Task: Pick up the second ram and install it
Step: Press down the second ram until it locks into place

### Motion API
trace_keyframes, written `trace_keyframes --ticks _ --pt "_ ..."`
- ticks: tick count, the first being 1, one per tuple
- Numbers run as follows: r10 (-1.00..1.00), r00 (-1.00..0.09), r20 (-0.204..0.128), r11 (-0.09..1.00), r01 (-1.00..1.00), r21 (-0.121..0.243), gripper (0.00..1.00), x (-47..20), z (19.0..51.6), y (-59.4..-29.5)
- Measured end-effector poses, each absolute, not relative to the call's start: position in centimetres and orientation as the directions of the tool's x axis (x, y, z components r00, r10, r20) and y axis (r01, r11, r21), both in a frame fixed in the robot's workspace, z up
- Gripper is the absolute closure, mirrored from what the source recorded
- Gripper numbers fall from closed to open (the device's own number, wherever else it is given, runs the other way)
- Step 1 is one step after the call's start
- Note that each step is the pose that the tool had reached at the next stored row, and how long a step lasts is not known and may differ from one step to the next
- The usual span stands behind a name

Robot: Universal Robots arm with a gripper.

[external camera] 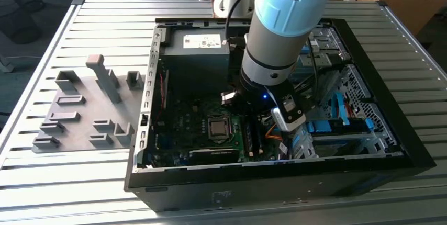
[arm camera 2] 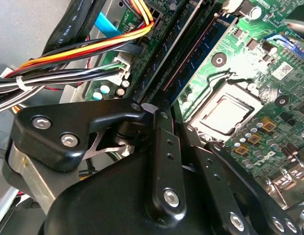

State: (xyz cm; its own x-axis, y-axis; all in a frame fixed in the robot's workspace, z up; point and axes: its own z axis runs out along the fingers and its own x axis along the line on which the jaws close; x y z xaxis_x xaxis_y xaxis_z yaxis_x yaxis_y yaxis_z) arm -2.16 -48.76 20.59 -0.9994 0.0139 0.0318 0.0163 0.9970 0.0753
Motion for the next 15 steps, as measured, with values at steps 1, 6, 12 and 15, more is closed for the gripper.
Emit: trace_keyframes --ticks 1,6,12,15 --pt "0.014 -0.999 0.032 0.997 0.016 0.075 0.86 -2.16 20.58 -48.75" --pt "0.014 -0.999 0.032 0.997 0.016 0.076 0.86 -2.16 20.58 -48.75" --pt "0.014 -0.999 0.032 0.997 0.016 0.076 0.79 -2.16 20.57 -48.75" --pt "0.014 -0.999 0.032 0.997 0.016 0.076 0.79 -2.16 21.01 -48.75"
